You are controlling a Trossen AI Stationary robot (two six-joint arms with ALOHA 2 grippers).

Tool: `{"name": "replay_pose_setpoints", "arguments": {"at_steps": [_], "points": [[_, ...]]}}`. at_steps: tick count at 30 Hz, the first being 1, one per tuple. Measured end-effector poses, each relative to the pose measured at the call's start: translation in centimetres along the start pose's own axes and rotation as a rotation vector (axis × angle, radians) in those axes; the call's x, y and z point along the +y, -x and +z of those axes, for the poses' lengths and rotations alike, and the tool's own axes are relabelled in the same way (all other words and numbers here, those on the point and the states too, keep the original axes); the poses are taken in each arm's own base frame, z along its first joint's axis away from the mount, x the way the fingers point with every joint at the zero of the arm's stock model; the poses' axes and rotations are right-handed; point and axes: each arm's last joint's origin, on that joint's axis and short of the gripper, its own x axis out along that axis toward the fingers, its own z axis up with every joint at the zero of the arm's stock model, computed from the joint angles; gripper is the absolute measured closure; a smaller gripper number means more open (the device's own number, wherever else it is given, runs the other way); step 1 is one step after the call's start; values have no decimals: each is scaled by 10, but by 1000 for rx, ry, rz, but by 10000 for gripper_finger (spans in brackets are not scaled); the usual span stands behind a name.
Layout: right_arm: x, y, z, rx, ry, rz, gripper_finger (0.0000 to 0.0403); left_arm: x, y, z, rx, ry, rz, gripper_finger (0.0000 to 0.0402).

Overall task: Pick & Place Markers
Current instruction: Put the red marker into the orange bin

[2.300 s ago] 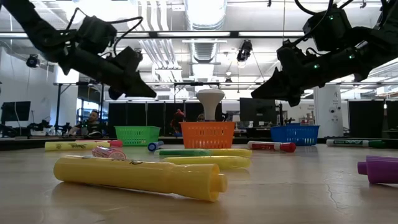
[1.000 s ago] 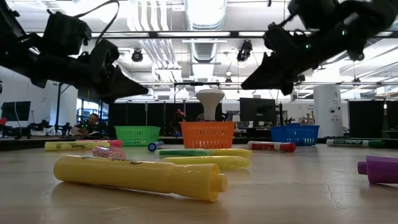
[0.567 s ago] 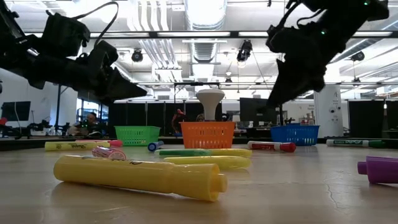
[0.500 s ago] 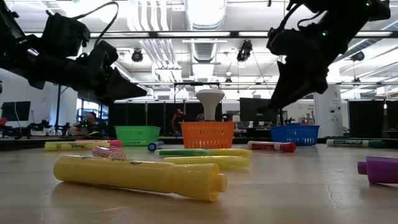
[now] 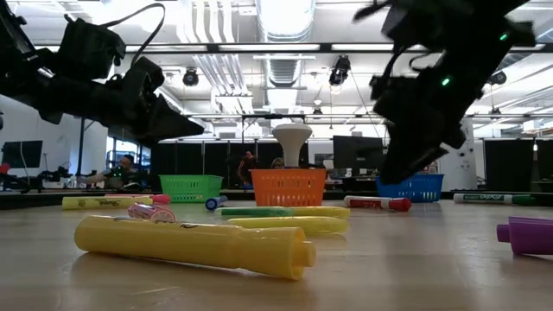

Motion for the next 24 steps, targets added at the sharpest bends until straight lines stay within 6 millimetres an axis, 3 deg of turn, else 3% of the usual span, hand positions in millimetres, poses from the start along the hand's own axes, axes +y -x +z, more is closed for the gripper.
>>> {"name": "replay_pose_setpoints", "arguments": {"at_steps": [12, 20, 24], "points": [[-13, -38, 2, 95, -50, -100, 270, 0, 0, 0, 0, 3, 0, 402], [-12, -36, 3, 99, -27, -84, 333, 0, 0, 0, 1, 4, 1, 402], [-15, -27, 6, 121, -9, -49, 344, 0, 0, 0, 2, 4, 4, 402]]}}
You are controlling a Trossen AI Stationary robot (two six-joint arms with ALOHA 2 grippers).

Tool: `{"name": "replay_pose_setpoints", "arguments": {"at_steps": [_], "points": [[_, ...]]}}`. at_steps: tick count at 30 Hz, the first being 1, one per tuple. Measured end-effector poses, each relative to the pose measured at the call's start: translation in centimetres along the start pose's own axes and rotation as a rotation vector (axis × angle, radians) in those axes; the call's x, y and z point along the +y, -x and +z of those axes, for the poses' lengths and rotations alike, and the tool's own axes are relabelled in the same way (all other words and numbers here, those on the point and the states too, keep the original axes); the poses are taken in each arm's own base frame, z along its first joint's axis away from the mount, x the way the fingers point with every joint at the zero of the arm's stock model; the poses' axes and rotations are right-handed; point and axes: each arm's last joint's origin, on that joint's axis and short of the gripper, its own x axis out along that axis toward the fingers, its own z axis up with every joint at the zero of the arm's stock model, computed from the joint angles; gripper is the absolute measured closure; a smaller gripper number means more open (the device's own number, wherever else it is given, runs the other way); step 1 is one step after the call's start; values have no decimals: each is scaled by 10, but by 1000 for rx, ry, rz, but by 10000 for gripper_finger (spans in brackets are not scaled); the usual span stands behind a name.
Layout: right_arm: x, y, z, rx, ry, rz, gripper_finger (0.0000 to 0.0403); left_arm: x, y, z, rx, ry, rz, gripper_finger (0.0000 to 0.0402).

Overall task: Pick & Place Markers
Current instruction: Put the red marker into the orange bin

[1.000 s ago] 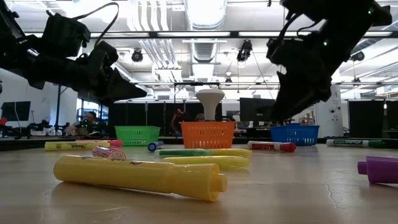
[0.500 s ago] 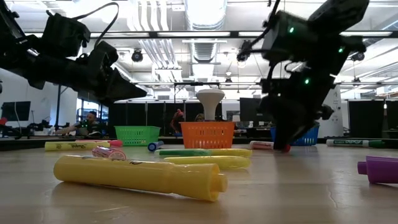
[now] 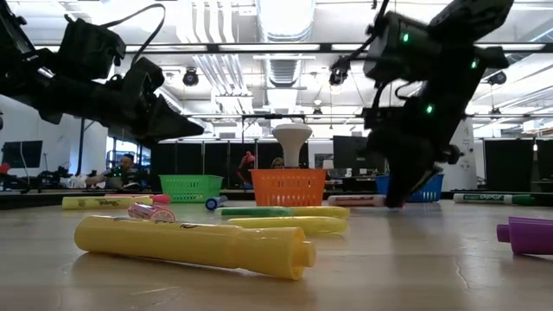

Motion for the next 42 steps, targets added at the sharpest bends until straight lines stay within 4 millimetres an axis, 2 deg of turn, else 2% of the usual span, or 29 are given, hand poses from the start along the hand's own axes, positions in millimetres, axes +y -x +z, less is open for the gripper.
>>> {"name": "replay_pose_setpoints", "arguments": {"at_steps": [4, 10, 14, 17, 22, 27, 32, 36, 42], "points": [[-6, 18, 2, 17, -2, 3, 334, 0, 0, -1, 8, 0, 1, 402], [-13, 57, 10, 41, 30, -22, 331, 0, 0, -1, 7, -1, 1, 401], [-5, 80, 29, -17, 89, 7, 332, 0, 0, -1, 6, -1, 0, 402], [5, 87, 49, -56, 73, 31, 332, 0, 0, -1, 6, -1, 0, 402], [18, 75, 87, -87, -79, -3, 329, 0, 0, -1, 6, 2, 0, 401], [37, 46, 113, -92, -94, -56, 327, 0, 0, -1, 6, 6, 0, 402], [49, 15, 126, -54, -105, -99, 326, 0, 0, -1, 6, 7, 0, 402], [54, -4, 129, 10, -102, -101, 326, 0, 0, -1, 6, 17, 0, 401], [57, -15, 134, 29, -82, -107, 319, 0, 0, -1, 6, 19, 0, 402]]}}
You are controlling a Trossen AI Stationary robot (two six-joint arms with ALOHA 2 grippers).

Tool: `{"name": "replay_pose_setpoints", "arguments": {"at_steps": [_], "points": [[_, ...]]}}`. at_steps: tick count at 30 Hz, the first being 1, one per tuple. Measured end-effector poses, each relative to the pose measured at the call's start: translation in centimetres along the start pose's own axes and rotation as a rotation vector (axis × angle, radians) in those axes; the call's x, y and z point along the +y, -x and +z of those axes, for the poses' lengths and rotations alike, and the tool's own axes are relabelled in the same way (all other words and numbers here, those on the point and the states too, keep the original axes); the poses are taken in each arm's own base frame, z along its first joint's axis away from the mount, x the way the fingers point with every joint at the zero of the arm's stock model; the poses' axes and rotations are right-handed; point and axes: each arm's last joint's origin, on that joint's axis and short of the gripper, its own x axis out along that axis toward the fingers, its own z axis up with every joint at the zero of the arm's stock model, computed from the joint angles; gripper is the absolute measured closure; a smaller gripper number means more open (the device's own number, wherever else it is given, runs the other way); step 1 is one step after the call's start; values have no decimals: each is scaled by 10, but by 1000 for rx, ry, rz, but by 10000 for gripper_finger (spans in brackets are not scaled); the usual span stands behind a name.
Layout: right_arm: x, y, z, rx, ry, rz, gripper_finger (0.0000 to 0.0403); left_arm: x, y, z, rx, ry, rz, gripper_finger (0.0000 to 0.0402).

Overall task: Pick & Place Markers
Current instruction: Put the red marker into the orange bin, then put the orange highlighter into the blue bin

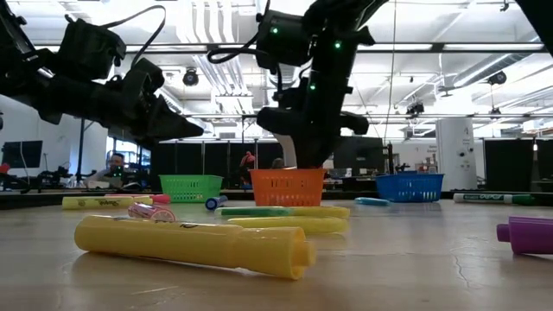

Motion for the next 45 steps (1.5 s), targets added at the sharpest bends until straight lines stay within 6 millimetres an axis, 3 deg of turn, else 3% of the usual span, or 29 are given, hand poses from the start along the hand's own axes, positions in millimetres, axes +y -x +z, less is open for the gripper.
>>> {"name": "replay_pose_setpoints", "arguments": {"at_steps": [9, 13, 26, 32, 39, 45], "points": [[1, 8, 1, -10, 27, 31, 260, 0, 0, 0, 0, 1, 0, 402], [0, 14, 2, -21, 77, 40, 253, 0, 0, 0, 0, 2, 0, 402], [25, 50, -23, -179, 273, 126, 334, 0, 0, -1, 11, 2, -1, 402], [36, 48, -43, -254, 376, 193, 372, 0, 0, -2, 19, 2, 0, 401], [31, 38, -64, -368, 411, 290, 394, 0, 0, -3, 26, 2, 2, 402], [12, 44, -81, -537, 392, 413, 394, 1, 0, -3, 28, 1, 6, 402]]}}
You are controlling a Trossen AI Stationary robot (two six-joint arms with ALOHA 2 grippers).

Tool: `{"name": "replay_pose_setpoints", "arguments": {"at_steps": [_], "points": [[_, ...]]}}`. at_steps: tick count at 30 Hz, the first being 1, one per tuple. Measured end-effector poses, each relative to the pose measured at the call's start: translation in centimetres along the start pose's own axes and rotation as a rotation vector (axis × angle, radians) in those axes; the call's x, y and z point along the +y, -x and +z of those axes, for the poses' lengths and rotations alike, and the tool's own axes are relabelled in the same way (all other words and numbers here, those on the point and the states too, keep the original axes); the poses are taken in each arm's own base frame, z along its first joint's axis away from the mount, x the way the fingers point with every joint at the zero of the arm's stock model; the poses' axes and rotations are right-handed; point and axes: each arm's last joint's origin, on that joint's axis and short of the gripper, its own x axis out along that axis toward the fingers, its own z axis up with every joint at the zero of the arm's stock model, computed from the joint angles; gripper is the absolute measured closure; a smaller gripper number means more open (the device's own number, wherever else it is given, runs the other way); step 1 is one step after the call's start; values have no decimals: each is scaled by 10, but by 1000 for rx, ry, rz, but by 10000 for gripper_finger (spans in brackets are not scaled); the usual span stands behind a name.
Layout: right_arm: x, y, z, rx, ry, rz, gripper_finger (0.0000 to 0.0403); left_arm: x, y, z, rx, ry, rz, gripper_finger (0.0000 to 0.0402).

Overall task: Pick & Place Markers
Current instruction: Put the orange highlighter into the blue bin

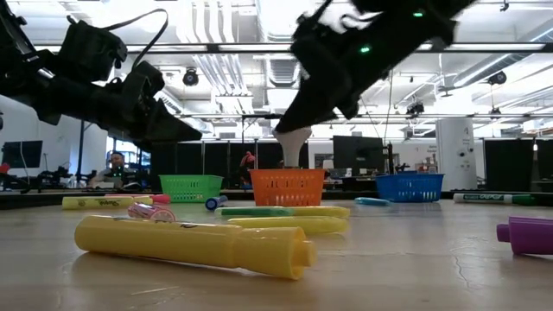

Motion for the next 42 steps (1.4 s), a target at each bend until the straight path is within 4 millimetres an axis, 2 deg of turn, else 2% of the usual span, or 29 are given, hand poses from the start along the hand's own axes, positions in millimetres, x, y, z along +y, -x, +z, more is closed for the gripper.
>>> {"name": "replay_pose_setpoints", "arguments": {"at_steps": [6, 10, 13, 29, 33, 42], "points": [[0, 31, -10, -277, 29, 107, 394, 0, 0, 0, 1, 0, 0, 402], [-5, 40, -16, -323, -40, 133, 394, 0, 0, 0, 1, 0, 0, 402], [-9, 40, -17, -319, -96, 134, 394, 0, 0, 0, 2, 0, 0, 402], [-10, 38, -16, -316, -89, 126, 394, 0, -1, 0, 7, -8, 4, 399], [-10, 38, -16, -315, -88, 126, 394, 1, -1, 0, 4, -9, 18, 377], [-10, 38, -17, -309, -85, 124, 394, 0, -1, 0, 3, 3, 19, 289]]}}
